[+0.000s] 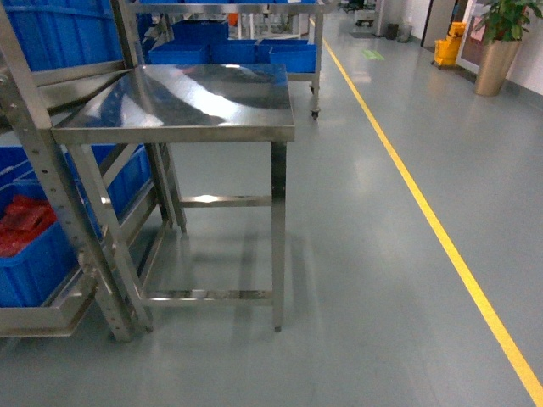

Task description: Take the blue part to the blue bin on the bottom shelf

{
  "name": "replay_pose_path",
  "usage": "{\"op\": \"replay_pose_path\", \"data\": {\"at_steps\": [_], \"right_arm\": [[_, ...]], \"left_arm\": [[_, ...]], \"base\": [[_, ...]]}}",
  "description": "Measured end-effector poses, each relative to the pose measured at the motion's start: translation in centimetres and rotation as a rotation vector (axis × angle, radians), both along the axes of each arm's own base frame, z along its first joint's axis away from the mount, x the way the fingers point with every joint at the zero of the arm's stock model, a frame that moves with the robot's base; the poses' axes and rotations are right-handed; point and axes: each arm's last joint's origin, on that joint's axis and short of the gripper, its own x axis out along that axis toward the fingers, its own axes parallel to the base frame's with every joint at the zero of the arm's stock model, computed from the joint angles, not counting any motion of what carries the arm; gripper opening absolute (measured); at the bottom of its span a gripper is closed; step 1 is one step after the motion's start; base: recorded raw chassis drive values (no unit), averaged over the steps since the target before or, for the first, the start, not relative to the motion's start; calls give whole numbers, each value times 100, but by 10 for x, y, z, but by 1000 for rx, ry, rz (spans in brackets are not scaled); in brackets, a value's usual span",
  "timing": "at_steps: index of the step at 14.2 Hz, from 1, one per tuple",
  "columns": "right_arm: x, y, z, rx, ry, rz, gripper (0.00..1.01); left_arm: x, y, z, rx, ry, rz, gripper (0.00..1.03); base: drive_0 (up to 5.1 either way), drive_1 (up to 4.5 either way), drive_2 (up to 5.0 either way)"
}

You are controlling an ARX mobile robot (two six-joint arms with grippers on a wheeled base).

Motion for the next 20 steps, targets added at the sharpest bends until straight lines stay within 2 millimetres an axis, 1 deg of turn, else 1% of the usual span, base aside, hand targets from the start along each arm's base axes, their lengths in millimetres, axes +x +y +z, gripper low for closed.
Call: {"op": "replay_pose_path", "data": {"at_steps": [13,20], "right_arm": [[0,0,0,0,-2,0,98],[0,0,0,0,-2,0,98]], "left_arm": [[0,0,0,0,-3,0,43],[0,0,0,0,-2,0,43]], "base": [[1,411,-410],[0,0,0]]}}
